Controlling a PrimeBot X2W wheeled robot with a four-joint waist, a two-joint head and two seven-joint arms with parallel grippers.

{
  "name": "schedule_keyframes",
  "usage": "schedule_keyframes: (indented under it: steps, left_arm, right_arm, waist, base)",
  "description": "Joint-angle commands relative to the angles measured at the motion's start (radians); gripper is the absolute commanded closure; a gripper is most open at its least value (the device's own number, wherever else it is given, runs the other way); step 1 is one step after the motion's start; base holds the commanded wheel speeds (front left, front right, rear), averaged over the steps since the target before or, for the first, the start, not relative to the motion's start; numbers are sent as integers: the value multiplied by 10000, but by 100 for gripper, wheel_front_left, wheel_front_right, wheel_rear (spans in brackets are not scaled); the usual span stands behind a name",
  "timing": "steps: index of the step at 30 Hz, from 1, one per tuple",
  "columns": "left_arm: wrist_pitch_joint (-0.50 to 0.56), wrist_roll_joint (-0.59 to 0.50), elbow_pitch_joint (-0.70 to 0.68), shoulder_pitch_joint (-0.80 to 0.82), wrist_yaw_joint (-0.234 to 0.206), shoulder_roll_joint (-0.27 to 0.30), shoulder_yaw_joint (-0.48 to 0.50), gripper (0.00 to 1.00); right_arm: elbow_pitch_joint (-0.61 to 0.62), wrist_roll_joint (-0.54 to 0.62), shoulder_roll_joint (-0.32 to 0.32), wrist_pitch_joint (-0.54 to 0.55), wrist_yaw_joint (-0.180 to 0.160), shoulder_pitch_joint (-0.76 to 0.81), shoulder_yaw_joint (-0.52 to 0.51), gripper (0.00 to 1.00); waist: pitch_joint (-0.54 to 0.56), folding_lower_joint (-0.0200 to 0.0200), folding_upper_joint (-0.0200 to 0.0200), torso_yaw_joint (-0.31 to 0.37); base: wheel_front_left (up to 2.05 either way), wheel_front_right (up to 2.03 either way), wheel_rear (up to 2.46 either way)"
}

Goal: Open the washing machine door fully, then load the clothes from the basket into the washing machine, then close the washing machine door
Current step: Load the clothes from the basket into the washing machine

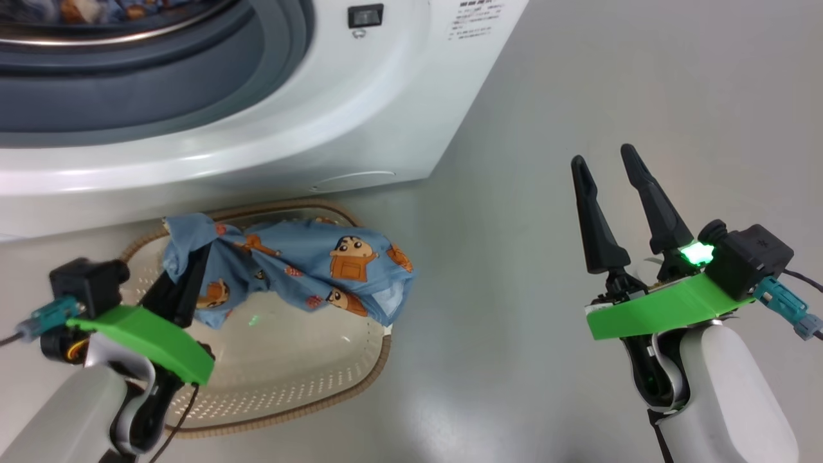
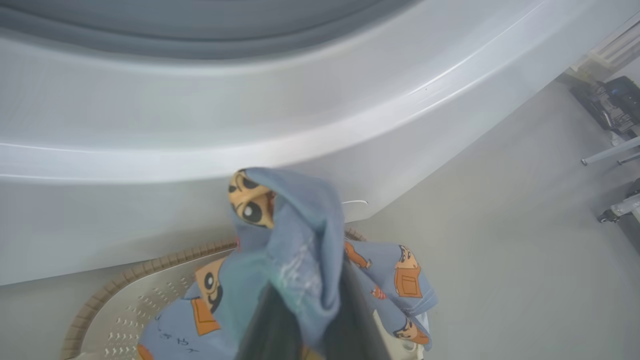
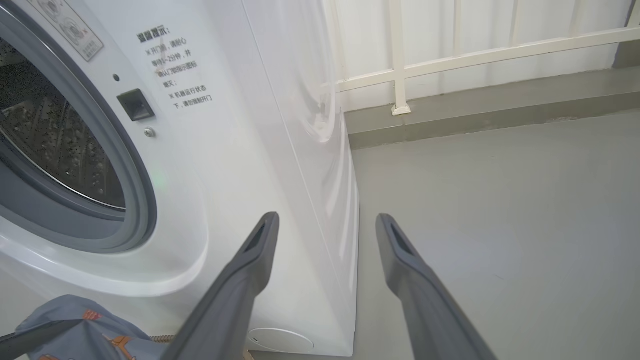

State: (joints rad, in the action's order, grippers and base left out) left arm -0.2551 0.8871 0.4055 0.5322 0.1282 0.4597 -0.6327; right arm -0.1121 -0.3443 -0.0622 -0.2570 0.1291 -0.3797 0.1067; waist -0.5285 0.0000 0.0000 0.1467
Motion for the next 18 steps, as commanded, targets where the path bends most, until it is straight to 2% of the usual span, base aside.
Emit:
schedule_keyframes:
  steps: [1, 10, 18]
  left_arm:
    - [-66, -129, -302, -172, 25, 322, 505, 100]
    - [-66, -787, -2118, -1556, 25, 32, 2232, 100]
    - [-66, -1205, -3300, -2385, 25, -295, 3158, 100]
  right_arm:
    - [220, 68, 17, -48, 16, 249, 154, 0]
    - [166, 27, -147, -48, 16, 488, 178, 0]
    - [32, -91, -330, -48, 16, 595, 255, 0]
  waist:
    - [201, 0, 0, -146]
    - [668, 0, 0, -413]
    - [1190, 0, 0, -595]
  base:
    - [0, 0, 0]
    - [0, 0, 0]
    - [0, 0, 0]
